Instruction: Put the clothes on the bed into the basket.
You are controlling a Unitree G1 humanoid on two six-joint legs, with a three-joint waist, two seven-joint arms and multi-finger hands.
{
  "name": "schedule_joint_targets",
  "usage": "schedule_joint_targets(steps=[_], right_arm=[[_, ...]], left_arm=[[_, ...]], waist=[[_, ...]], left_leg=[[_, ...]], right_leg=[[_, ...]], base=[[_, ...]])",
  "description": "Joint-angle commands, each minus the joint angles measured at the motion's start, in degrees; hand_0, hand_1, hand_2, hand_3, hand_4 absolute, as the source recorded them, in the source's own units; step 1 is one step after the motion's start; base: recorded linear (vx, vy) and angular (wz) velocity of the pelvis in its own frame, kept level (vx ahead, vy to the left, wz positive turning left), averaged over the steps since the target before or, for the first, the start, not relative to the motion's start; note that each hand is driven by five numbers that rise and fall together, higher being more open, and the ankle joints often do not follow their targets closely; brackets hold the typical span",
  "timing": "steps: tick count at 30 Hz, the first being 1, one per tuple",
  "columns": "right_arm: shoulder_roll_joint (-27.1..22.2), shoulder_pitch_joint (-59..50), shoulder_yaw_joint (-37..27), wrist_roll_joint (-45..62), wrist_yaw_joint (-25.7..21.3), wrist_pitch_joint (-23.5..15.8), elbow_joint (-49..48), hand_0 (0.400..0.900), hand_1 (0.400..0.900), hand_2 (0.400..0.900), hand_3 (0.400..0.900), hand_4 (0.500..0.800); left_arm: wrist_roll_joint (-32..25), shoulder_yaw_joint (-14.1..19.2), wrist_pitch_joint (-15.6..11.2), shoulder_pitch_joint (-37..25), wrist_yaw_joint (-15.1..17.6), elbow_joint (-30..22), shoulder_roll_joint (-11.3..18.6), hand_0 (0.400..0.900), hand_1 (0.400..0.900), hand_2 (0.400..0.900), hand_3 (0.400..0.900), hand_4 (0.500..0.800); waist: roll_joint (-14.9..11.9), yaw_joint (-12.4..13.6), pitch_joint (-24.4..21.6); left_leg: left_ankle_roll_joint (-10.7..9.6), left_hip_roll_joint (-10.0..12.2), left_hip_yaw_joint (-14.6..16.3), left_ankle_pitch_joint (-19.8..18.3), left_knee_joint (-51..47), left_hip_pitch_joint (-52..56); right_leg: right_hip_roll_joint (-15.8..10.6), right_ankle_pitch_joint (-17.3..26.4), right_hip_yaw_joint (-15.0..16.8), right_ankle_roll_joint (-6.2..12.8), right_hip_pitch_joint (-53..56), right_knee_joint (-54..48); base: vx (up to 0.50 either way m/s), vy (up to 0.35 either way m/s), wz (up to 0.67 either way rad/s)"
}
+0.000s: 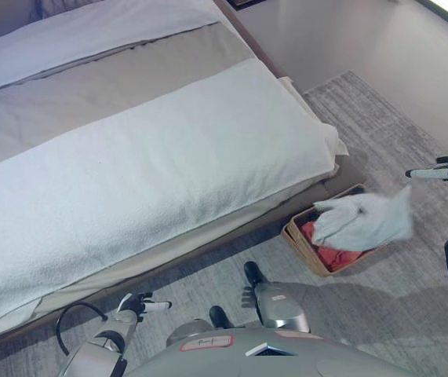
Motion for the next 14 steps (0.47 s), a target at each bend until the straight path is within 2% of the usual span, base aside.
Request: schedule_joint_targets(steps=[1,14], right_arm=[[-5.0,-5.2,1.7,0.5,-2.3,-2.7,1.2,0.9,0.9,0.9,0.9,0.8],[-5.0,-3.9,1.1,0.9,-2.4,-2.8,0.6,0.9,0.9,0.9,0.9,0.8]], left_arm=[[2.0,0.6,-0.1,0.4,1.3,1.9,5.2,0.9,0.9,0.9,0.9,0.8],[2.1,0.2,0.0,0.3,1.5,1.7,4.7,0.9,0.9,0.9,0.9,0.8]], waist=[[-1.5,0.1,-1.4],[-1.8,0.5,-1.1]], left_leg=[[-0.6,2.0,-1.1,-9.2,8.4,-0.2],[-0.7,2.2,-2.0,-9.0,8.4,-0.5]], right_leg=[[-4.5,-1.6,0.6,7.3,-2.5,4.1],[-4.5,-1.9,0.0,6.79,-2.5,4.3]], base=[[-0.01,-0.014,0.04],[-0.01,-0.006,0.04]])
